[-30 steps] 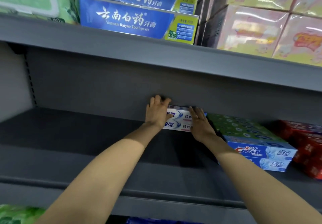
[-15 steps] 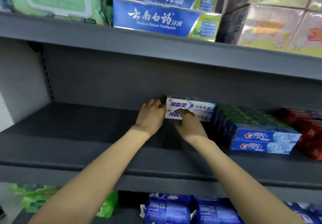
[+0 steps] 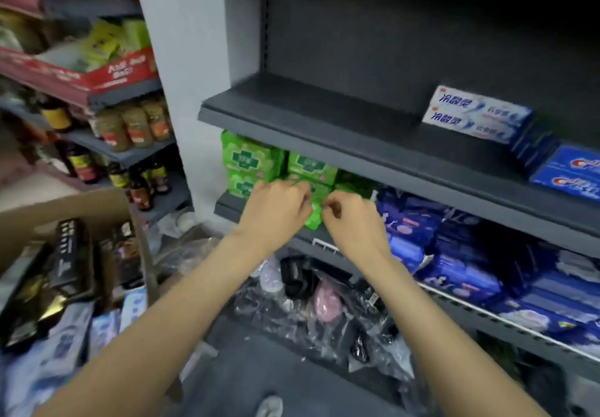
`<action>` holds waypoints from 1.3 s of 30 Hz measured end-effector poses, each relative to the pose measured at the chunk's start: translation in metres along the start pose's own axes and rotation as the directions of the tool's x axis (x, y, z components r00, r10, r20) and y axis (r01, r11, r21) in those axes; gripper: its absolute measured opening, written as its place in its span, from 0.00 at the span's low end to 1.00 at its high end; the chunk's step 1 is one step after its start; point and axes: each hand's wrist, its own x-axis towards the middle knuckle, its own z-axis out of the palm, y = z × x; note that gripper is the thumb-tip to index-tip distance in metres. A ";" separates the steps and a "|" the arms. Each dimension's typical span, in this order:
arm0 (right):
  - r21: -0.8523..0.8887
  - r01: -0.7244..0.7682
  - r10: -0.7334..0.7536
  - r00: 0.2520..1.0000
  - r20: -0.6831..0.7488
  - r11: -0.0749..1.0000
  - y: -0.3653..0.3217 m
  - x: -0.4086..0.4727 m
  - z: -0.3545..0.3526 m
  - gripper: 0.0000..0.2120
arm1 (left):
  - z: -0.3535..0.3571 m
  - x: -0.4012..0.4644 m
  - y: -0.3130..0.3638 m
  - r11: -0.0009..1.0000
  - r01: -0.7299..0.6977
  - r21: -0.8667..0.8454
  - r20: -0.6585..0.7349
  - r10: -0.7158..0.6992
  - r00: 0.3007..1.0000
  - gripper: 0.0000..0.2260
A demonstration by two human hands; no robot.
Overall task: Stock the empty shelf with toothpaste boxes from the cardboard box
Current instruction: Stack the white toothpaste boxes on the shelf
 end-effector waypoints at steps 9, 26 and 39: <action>-0.020 0.176 -0.156 0.915 0.373 0.984 -0.124 -0.089 0.148 0.12 | -0.009 -0.181 -0.134 0.875 0.485 0.008 0.157 -0.480 0.863 0.09; -0.439 -0.226 0.467 0.665 0.583 0.870 -0.214 -0.118 0.324 0.39 | 0.016 -0.251 -0.332 0.750 0.660 0.040 0.781 -0.435 0.447 0.20; -0.270 -0.369 0.457 0.743 0.488 0.889 -0.231 -0.111 0.296 0.22 | 0.041 -0.236 -0.332 0.313 0.943 -0.118 0.837 -0.479 0.264 0.12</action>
